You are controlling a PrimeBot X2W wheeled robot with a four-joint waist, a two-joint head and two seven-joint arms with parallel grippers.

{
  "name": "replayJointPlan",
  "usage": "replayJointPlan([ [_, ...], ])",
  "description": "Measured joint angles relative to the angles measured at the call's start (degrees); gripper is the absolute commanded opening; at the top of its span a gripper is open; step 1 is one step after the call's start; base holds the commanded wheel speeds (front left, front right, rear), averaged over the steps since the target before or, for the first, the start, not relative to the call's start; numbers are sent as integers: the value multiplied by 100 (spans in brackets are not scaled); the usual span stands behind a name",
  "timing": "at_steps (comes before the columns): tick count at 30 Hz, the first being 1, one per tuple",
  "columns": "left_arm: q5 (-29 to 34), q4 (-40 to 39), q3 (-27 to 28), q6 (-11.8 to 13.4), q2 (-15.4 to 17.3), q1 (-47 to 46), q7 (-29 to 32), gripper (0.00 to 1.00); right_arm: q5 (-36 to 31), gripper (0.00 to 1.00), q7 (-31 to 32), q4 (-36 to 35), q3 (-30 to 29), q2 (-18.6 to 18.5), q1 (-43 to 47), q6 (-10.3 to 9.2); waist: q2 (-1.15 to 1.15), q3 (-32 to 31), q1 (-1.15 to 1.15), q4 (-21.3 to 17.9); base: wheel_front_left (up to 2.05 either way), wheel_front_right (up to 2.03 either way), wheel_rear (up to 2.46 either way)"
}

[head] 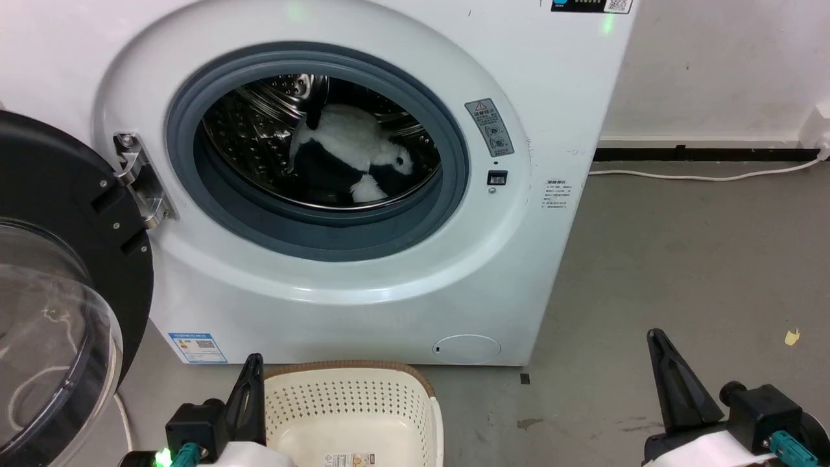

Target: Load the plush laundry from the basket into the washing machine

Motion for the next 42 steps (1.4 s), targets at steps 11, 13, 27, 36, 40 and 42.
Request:
replayJointPlan([
  [11,101,-67,31,-8,-10,-76,116,0,-48,0,119,14,-1,0,-72,0,0,6,0,34,0,0,0],
  [13,125,-85,35,-26,-12,-79,140,0,-56,0,162,16,-2,0,-83,0,0,7,0,40,0,0,0],
  [27,240,-177,103,-52,-40,-93,307,0,-143,0,312,31,-2,0,-119,0,0,14,0,82,0,0,0],
  [36,330,-236,143,-83,-71,-111,409,0,-200,0,419,37,-3,0,-140,0,0,18,0,110,0,0,0],
  [40,378,-261,156,-97,-77,-113,458,0,-233,0,470,43,-5,0,-145,0,0,20,0,122,0,0,0],
  [42,394,-283,164,-98,-79,-116,477,0,-242,0,494,47,-4,0,-183,0,0,21,0,128,0,0,0],
])
